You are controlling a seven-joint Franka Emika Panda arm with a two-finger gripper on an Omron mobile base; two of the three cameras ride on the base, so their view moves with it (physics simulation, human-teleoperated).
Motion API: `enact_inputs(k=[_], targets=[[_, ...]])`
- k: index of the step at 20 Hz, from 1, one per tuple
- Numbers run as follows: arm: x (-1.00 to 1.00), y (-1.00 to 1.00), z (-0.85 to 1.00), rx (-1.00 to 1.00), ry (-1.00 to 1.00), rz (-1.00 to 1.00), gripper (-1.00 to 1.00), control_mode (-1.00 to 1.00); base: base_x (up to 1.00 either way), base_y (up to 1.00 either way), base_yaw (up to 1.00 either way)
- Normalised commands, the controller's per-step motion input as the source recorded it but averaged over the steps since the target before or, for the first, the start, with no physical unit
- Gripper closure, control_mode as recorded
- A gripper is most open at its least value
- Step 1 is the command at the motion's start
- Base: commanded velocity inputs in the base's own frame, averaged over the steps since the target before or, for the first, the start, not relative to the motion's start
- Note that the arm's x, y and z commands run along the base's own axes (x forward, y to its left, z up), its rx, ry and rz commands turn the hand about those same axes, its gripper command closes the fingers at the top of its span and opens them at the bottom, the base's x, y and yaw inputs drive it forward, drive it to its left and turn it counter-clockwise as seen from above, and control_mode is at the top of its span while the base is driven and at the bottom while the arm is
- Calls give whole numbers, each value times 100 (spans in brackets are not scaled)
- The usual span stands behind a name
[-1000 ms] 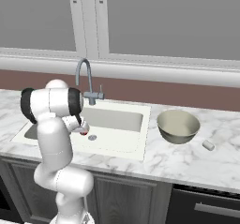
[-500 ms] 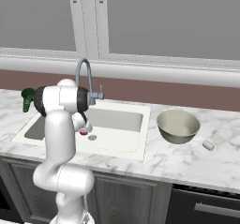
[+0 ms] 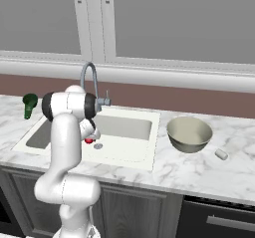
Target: Pick the tomato from the sink and place it in the bowl. Then pick the bowl and place it in the microwave. Then close the microwave door and press the start button.
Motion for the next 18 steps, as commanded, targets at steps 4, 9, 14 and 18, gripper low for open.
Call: enact_inputs(k=[4,9,14,18], targets=[[37,0,-16,0,0,0,-100,-100,0,0,0],[31,2,-9,0,0,0,-100,-100,0,0,0],[21,0,-13,0,0,0,-100,-100,0,0,0],[2,0,-16,0,0,0,-100,-100,0,0,0]])
